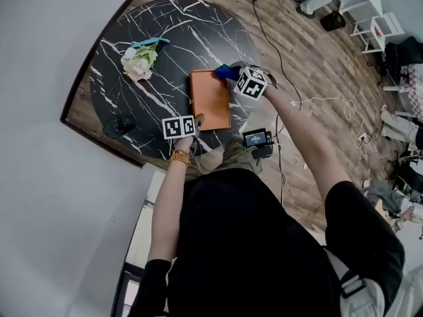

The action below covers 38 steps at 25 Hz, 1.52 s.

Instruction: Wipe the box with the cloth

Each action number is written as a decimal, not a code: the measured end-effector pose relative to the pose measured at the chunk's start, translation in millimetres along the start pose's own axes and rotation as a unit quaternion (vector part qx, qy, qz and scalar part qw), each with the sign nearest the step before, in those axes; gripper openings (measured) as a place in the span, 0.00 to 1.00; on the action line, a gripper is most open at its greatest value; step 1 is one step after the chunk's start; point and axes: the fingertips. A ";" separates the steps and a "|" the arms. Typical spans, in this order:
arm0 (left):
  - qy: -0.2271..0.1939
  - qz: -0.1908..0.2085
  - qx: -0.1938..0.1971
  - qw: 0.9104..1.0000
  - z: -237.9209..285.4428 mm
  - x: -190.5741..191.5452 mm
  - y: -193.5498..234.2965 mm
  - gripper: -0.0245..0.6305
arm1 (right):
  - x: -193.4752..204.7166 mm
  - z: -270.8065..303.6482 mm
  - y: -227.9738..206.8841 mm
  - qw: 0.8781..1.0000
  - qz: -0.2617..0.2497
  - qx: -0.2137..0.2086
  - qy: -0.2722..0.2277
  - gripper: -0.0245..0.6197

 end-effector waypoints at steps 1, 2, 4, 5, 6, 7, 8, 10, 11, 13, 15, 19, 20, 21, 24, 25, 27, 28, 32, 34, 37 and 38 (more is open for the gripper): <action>0.001 0.001 -0.002 1.000 1.1 -1.9 0.7 0.33 | 3.7 9.6 -5.9 1.000 0.008 -0.007 0.008 0.20; 0.001 0.003 -0.006 1.000 1.3 -5.5 2.5 0.33 | 3.4 17.1 -10.8 1.000 0.017 -0.014 0.011 0.20; 0.002 0.009 -0.015 1.000 -0.5 -10.3 6.0 0.33 | -2.5 22.7 -14.7 0.999 0.040 -0.026 0.004 0.20; 0.002 0.010 -0.017 1.000 -1.2 -9.5 6.7 0.33 | -4.1 21.9 -13.2 0.998 0.048 -0.029 0.001 0.20; 0.002 0.010 -0.017 1.000 -1.5 -7.3 6.9 0.33 | -4.2 20.1 -10.7 0.998 0.054 -0.029 -0.001 0.20; 0.001 0.007 -0.017 1.000 -1.6 -5.0 7.0 0.33 | -3.6 18.4 -8.3 0.998 0.059 -0.028 -0.002 0.20; 0.002 0.005 -0.016 1.000 -1.6 -3.5 6.6 0.33 | -2.9 16.7 -6.7 0.997 0.066 -0.027 -0.003 0.20; 0.005 0.008 -0.015 1.000 -1.0 -2.0 3.7 0.33 | -0.8 13.3 -4.8 0.996 0.082 -0.024 -0.005 0.20; 0.007 0.011 -0.015 1.000 -0.6 -1.8 1.9 0.33 | 0.9 12.2 -3.3 0.996 0.090 -0.025 -0.005 0.20; 0.007 0.014 -0.016 1.000 0.1 -2.6 -0.2 0.33 | 3.8 12.0 1.6 0.993 0.111 -0.031 -0.007 0.20; 0.004 0.013 -0.016 1.000 1.0 -3.8 -0.4 0.33 | 4.6 11.4 7.0 0.991 0.132 -0.034 -0.014 0.19; 0.002 0.008 -0.008 1.000 3.8 -4.7 1.3 0.33 | 9.8 8.6 24.4 0.986 0.165 -0.031 -0.014 0.18; 0.002 0.005 -0.005 1.000 4.3 -4.8 1.9 0.33 | 11.1 7.7 30.4 0.985 0.170 -0.031 -0.012 0.18; 0.001 0.002 -0.002 1.000 5.0 -4.7 2.3 0.33 | 12.5 6.3 37.1 0.984 0.175 -0.032 -0.010 0.18; 0.000 -0.004 0.004 1.000 6.2 -3.5 2.4 0.34 | 16.7 1.4 58.8 0.982 0.186 -0.036 -0.001 0.18; 0.001 -0.006 0.006 1.000 5.6 -3.6 2.7 0.34 | 17.2 -0.2 65.8 0.981 0.190 -0.036 0.001 0.18; -0.001 -0.011 0.009 1.000 3.7 -6.5 4.4 0.34 | 15.6 -2.5 77.1 0.980 0.194 -0.035 0.005 0.18; -0.003 -0.013 0.011 1.000 3.6 -7.9 4.2 0.34 | 15.5 -4.1 81.9 0.980 0.195 -0.033 0.008 0.18; -0.009 -0.019 0.014 1.000 5.4 -6.1 2.8 0.34 | 20.0 -11.0 103.6 0.978 0.207 -0.025 0.026 0.18; -0.015 -0.019 0.011 1.000 3.8 -6.6 5.1 0.34 | 18.1 -12.8 114.6 0.977 0.208 -0.021 0.035 0.18; -0.018 -0.022 0.013 1.000 2.9 -7.6 5.9 0.34 | 18.5 -16.8 131.7 0.976 0.211 -0.013 0.056 0.18; -0.017 -0.022 0.015 0.999 3.4 -8.1 5.5 0.34 | 19.6 -18.2 136.5 0.976 0.211 -0.010 0.062 0.18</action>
Point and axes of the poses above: the fingertips, and each gripper's own axes: z forward along the fingers, y to its left, x out of its underside, and after that the axes turned 1 degree about y, right-handed
